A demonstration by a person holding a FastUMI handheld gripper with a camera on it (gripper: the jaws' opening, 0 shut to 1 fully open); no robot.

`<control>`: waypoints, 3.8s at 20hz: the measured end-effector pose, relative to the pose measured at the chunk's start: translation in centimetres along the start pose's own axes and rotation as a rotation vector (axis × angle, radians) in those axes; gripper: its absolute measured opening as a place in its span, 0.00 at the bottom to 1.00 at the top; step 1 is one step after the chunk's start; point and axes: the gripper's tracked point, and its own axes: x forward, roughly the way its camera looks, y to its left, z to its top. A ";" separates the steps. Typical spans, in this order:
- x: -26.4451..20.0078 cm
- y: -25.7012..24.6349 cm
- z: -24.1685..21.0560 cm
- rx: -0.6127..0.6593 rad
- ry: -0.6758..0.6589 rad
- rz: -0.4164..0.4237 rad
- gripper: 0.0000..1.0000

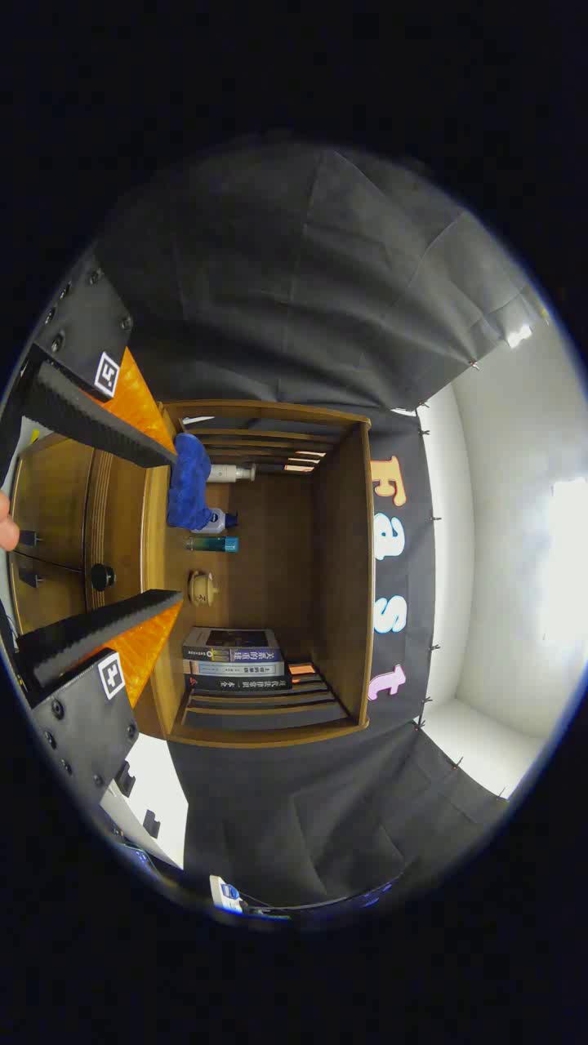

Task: Pull open the drawer, take out the items inside it, and place them on the countertop above the cabinet.

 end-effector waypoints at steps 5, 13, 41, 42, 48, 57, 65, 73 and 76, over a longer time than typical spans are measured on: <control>0.0 0.1 0.0 -0.001 -0.002 -0.001 0.98; 0.1 0.2 -0.1 -0.002 0.002 0.004 0.98; 10.4 -5.9 -12.6 0.003 0.126 -0.048 0.98; 10.6 -6.2 -13.7 0.016 0.137 -0.049 0.98; 12.1 -8.3 -18.8 0.063 0.172 -0.082 0.99; 16.1 -7.4 -22.2 0.094 0.246 -0.037 0.96; 16.7 -8.9 -23.4 0.085 0.273 -0.105 0.72; 16.5 -8.9 -23.6 0.085 0.336 -0.098 0.36; 15.8 -9.0 -23.7 0.045 0.390 -0.111 0.33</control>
